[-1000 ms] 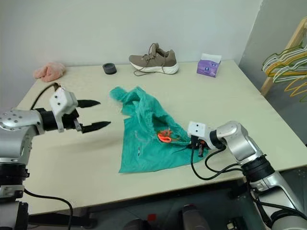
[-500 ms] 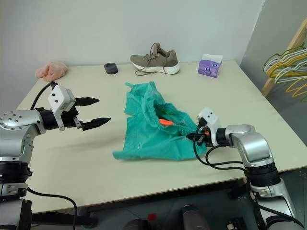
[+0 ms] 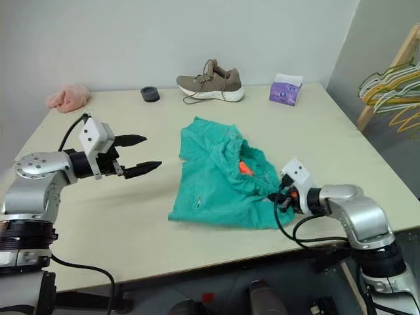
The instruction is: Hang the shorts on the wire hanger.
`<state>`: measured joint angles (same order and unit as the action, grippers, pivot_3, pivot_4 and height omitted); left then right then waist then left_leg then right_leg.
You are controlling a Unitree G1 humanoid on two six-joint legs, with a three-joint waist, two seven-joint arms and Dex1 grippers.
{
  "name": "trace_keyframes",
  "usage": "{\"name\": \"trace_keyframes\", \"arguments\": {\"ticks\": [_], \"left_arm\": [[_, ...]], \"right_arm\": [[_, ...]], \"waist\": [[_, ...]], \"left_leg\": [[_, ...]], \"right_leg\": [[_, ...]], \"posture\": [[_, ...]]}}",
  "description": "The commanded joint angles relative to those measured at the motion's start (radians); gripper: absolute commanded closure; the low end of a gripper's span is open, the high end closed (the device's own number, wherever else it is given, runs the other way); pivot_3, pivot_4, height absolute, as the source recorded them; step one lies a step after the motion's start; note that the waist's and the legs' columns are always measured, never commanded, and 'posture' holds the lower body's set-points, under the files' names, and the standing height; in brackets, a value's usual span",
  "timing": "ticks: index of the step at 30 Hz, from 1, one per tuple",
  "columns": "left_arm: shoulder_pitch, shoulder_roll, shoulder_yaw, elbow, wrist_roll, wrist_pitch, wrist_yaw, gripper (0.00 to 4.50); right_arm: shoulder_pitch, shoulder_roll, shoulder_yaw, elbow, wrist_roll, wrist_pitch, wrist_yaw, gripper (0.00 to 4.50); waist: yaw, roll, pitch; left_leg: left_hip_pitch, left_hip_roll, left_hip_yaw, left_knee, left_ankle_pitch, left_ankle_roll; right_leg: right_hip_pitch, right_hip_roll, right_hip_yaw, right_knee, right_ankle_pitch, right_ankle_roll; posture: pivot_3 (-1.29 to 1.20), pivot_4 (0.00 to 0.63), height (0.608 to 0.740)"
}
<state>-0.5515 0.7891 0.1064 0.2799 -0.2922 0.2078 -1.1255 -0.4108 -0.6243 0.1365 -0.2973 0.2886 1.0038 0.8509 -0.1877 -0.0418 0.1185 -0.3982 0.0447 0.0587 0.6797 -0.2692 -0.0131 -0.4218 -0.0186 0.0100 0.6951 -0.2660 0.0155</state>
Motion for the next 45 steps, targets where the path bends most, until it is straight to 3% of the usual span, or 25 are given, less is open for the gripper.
{"name": "trace_keyframes", "arguments": {"ticks": [1, 11, 17, 32, 36, 45], "left_arm": [[-0.016, 0.001, -0.001, -0.042, -0.007, -0.006, -0.001, 0.00], [-0.043, -0.065, -0.058, -0.096, -0.032, 0.019, -0.031, 0.00], [-0.154, -0.184, -0.097, 0.009, 0.068, -0.183, 0.069, 0.00], [-0.247, -0.305, -0.193, 0.223, 0.204, -0.491, 0.118, 0.00], [-0.265, -0.325, -0.206, 0.280, 0.243, -0.577, 0.149, 0.84], [-0.278, -0.335, -0.226, 0.327, 0.260, -0.649, 0.143, 3.71]], "right_arm": [[-0.028, 0.003, 0.033, 0.011, -0.013, -0.053, -0.014, 4.48], [-0.090, 0.012, 0.114, 0.136, -0.075, -0.169, -0.041, 4.48], [-0.082, 0.012, 0.119, 0.133, -0.083, -0.179, -0.039, 4.48], [-0.088, 0.013, 0.123, 0.135, -0.086, -0.182, -0.038, 4.48], [-0.084, 0.010, 0.126, 0.128, -0.088, -0.181, -0.036, 4.50], [-0.083, -0.007, 0.135, 0.119, -0.101, -0.212, -0.026, 4.50]], "waist": [[-0.006, 0.000, 0.000], [-0.006, 0.000, 0.000], [-0.005, 0.000, -0.001], [-0.011, 0.001, -0.002], [-0.012, 0.001, -0.002], [-0.014, 0.001, -0.002]], "left_leg": [[0.000, 0.000, 0.000, 0.000, 0.000, 0.000], [0.000, 0.000, 0.000, 0.000, 0.000, 0.000], [0.000, -0.002, 0.000, 0.000, 0.000, 0.000], [0.000, -0.001, 0.000, 0.000, 0.000, 0.000], [0.000, -0.001, 0.000, 0.000, 0.000, 0.000], [0.000, -0.001, 0.000, 0.000, 0.000, 0.000]], "right_leg": [[0.000, 0.000, 0.000, 0.000, 0.000, 0.000], [0.000, 0.000, 0.000, -0.001, 0.000, 0.000], [0.001, -0.001, 0.000, -0.002, 0.000, 0.000], [0.001, 0.000, 0.001, -0.002, 0.000, 0.000], [0.001, -0.001, 0.001, -0.003, 0.000, 0.000], [0.001, -0.001, 0.001, -0.003, 0.000, 0.000]], "posture": [[-0.23, 0.081, 0.740], [-0.22, 0.073, 0.740], [-0.24, 0.072, 0.740], [-0.25, 0.067, 0.740], [-0.25, 0.067, 0.740], [-0.26, 0.069, 0.740]]}}
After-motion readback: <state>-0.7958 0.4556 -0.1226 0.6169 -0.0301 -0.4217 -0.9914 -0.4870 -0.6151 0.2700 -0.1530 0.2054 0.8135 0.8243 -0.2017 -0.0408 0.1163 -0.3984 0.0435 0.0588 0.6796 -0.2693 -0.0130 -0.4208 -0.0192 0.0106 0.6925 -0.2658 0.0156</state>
